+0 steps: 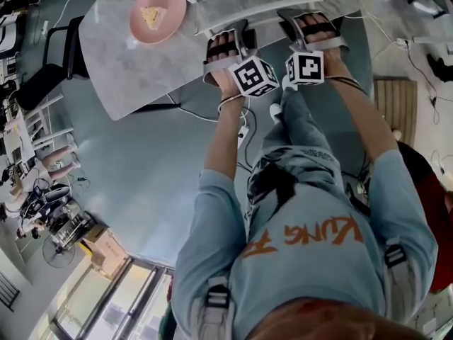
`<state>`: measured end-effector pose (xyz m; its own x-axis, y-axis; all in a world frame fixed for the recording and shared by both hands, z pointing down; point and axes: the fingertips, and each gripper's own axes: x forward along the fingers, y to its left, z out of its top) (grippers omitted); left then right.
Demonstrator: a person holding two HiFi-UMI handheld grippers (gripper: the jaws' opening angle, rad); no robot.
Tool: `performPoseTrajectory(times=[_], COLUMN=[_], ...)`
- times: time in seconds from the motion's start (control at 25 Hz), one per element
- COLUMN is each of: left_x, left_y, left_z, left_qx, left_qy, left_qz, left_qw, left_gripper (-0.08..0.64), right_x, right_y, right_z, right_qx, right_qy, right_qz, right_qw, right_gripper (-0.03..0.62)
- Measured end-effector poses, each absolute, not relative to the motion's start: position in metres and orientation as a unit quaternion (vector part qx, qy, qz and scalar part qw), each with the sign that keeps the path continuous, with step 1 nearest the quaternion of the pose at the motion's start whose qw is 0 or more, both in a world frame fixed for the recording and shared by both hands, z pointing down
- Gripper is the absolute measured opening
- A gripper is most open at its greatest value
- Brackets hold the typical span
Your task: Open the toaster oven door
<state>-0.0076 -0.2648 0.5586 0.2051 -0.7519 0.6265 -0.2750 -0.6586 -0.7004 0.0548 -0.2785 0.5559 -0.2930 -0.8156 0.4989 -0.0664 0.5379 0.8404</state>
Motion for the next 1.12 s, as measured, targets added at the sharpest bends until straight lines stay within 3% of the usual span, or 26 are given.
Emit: performPoseTrajectory(times=[0.72, 1.12], left_x=[-0.009, -0.009], left_y=[-0.242, -0.233], left_z=[0.630, 0.662], left_qx=[-0.721, -0.718], left_qy=[0.351, 0.337], left_qz=[-0.533, -0.545], left_qw=[0.270, 0.273], left_gripper=[0.126, 0.192], right_x=[0.056, 0.054], right_y=[-0.259, -0.255], right_z=[0.624, 0.649], right_qx=[0.325, 0.335], right_qy=[-0.685, -0.690], right_qz=[-0.401, -0.394], right_qw=[0.514, 0.507], right_gripper=[0.063, 0.075])
